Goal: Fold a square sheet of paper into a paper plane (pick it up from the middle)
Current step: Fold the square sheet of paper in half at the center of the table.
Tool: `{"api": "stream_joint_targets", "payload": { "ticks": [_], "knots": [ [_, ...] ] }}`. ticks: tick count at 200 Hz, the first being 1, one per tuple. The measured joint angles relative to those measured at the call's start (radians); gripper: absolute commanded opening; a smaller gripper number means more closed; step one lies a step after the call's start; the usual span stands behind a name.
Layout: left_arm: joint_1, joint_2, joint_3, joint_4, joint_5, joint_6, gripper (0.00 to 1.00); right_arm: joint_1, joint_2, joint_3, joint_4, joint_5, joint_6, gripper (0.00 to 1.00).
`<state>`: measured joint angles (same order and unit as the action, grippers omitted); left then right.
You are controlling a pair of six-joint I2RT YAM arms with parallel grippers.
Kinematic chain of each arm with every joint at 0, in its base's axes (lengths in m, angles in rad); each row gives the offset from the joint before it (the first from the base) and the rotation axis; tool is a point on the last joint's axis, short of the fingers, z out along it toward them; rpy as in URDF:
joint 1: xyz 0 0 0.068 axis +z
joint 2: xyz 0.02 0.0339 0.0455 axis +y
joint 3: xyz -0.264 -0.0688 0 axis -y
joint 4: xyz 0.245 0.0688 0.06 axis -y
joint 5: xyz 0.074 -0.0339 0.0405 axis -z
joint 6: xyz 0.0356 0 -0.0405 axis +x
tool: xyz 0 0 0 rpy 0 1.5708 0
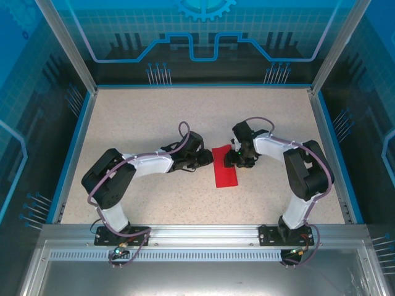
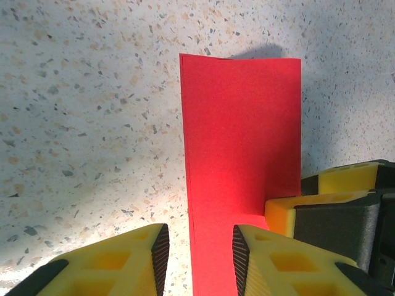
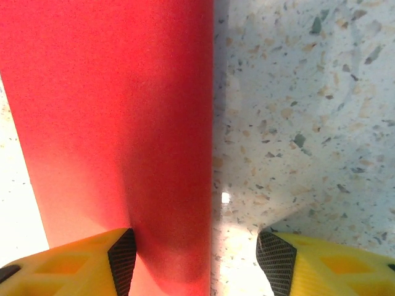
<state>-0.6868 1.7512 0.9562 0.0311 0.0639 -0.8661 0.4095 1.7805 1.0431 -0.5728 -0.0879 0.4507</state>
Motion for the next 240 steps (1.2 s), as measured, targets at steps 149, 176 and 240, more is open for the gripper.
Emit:
{"api": "stream_joint_targets", "payload": {
  "ticks": [149, 176, 240],
  "knots": [
    [0.072, -0.071, -0.058, -0.024, 0.050, -0.009, 0.33, 0.010, 0.019, 0.024, -0.027, 0.021, 0.005, 0.63],
    [0.072, -0.067, -0.058, -0.005, 0.092, -0.006, 0.33, 0.010, 0.027, 0.034, -0.039, 0.021, 0.016, 0.63],
    [0.069, 0.000, -0.031, 0.020, 0.160, 0.004, 0.31, 0.011, 0.031, 0.040, -0.044, 0.022, 0.024, 0.64]
  ]
}}
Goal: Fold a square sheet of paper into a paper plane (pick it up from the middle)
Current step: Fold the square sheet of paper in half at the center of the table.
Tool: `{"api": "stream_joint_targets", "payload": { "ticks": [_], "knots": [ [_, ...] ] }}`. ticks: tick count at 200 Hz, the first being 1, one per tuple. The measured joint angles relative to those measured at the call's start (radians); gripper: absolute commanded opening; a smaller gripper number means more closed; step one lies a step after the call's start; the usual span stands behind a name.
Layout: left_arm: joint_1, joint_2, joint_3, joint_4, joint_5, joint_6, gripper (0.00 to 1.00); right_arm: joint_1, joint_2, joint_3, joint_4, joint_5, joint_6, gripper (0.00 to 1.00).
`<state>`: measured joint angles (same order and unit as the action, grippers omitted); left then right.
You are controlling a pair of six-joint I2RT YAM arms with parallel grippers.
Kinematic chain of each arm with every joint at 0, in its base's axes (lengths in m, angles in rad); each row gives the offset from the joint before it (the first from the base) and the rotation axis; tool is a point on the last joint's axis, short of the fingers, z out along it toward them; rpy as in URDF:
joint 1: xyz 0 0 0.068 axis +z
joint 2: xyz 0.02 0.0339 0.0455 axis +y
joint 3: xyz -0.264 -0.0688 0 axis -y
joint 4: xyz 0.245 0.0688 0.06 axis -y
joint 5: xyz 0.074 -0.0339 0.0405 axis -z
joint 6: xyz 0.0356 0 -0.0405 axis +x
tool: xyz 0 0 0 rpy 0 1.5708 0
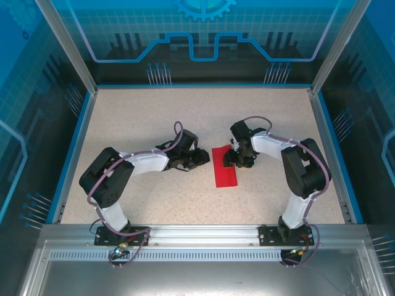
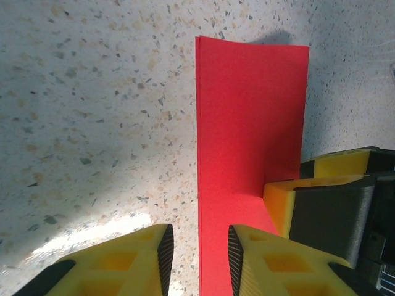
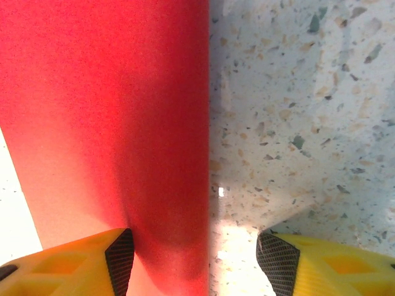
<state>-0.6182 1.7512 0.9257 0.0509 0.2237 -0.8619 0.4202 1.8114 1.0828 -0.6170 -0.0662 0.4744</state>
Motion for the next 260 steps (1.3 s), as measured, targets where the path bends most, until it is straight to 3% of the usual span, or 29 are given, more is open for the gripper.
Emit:
{"api": "stream_joint_targets", "payload": {
  "ticks": [136, 196, 260],
  "knots": [
    [-0.045, 0.098, 0.108, -0.002, 0.035, 0.004, 0.19, 0.000, 0.002, 0.002, -0.003, 0.003, 0.000, 0.63],
    [-0.045, 0.078, 0.099, -0.064, -0.104, 0.003, 0.20, 0.001, 0.002, 0.004, -0.004, 0.003, 0.003, 0.64],
    [-0.037, 0.047, 0.087, -0.074, -0.126, 0.003, 0.20, 0.005, 0.007, 0.006, -0.006, 0.008, 0.003, 0.64]
  ]
}}
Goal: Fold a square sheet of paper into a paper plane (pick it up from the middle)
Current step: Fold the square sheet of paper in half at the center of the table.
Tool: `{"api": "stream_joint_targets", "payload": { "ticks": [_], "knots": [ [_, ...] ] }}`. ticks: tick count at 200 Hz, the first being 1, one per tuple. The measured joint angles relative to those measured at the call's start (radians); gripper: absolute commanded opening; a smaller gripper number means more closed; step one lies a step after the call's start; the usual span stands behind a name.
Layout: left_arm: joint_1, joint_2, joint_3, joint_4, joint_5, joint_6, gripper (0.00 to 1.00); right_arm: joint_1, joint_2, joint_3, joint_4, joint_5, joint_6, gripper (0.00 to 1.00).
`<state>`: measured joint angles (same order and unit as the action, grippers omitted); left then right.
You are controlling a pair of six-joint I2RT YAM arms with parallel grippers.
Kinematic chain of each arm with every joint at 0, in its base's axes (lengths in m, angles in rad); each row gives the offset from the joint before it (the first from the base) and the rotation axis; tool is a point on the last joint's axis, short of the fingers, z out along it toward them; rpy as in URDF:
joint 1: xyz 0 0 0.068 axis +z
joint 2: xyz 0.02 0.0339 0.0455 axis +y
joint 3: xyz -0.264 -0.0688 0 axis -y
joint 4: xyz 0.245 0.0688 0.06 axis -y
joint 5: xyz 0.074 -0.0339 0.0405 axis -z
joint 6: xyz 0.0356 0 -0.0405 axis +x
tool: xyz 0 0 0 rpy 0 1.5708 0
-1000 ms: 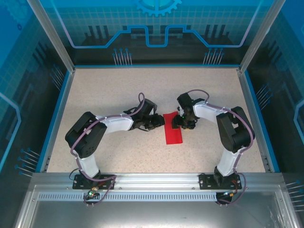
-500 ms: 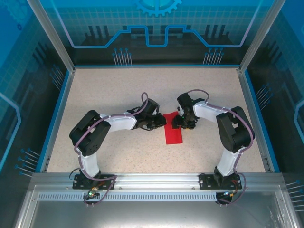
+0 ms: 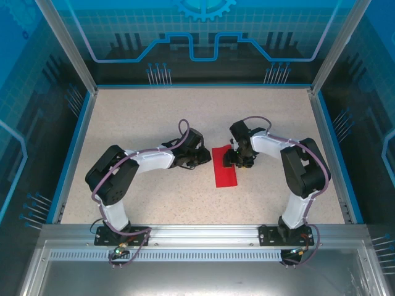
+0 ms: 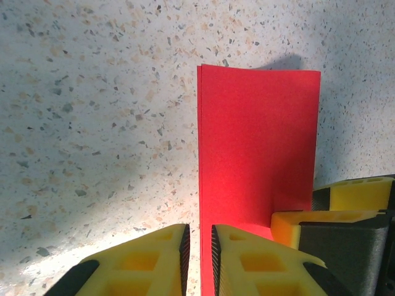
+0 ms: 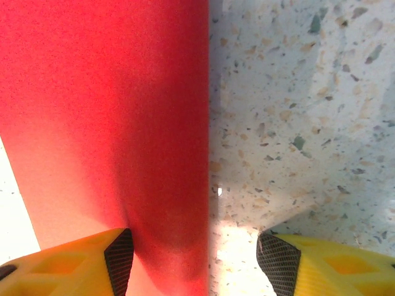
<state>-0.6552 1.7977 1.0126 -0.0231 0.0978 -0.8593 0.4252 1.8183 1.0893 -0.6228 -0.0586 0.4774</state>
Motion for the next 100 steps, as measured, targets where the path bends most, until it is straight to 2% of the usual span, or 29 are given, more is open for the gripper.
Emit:
{"api": "stream_joint_targets", "payload": {
  "ticks": [100],
  "knots": [
    [0.002, 0.000, -0.001, -0.008, -0.016, -0.007, 0.20, 0.000, 0.002, 0.000, -0.003, 0.008, 0.001, 0.60]
  ]
}}
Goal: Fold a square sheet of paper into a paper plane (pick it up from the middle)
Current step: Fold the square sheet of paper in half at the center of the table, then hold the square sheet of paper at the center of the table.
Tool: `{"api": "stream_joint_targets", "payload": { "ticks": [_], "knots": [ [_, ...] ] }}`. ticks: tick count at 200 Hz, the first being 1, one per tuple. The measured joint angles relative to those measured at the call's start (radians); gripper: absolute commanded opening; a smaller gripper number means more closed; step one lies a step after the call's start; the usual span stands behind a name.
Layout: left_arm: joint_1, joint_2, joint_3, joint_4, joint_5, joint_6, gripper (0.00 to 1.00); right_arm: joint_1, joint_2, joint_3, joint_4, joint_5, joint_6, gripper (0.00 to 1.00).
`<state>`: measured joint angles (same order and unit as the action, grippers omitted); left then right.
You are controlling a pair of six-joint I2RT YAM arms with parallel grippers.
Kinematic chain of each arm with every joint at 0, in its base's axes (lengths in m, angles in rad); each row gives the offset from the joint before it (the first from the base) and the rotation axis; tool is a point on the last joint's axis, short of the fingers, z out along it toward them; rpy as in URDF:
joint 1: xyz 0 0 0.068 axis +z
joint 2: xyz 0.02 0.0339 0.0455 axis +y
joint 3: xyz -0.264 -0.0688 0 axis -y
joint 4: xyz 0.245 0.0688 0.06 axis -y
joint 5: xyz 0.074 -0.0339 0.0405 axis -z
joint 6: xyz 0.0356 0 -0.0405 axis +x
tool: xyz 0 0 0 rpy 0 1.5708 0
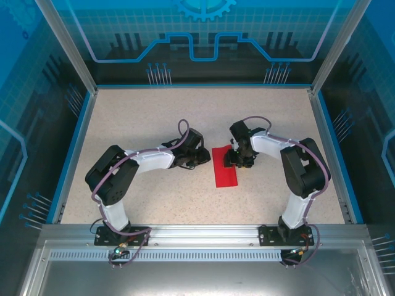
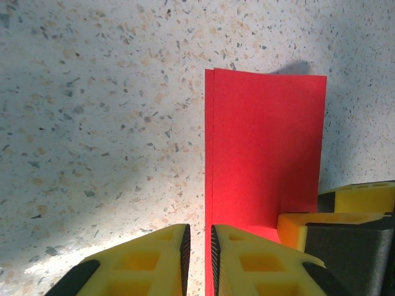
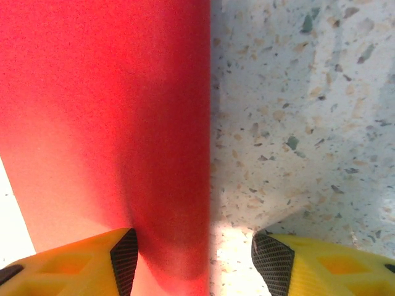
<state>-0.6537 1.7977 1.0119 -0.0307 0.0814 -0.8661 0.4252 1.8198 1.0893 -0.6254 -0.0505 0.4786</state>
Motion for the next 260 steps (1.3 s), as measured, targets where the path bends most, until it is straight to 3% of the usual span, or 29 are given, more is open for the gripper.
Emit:
{"api": "stream_joint_targets", "payload": {
  "ticks": [88, 260],
  "knots": [
    [0.002, 0.000, -0.001, -0.001, 0.006, 0.000, 0.20, 0.002, 0.006, 0.004, -0.003, -0.002, -0.001, 0.63],
    [-0.008, 0.101, 0.080, 0.022, 0.185, 0.031, 0.13, 0.009, 0.013, 0.006, -0.010, 0.010, -0.009, 0.64]
  ]
}}
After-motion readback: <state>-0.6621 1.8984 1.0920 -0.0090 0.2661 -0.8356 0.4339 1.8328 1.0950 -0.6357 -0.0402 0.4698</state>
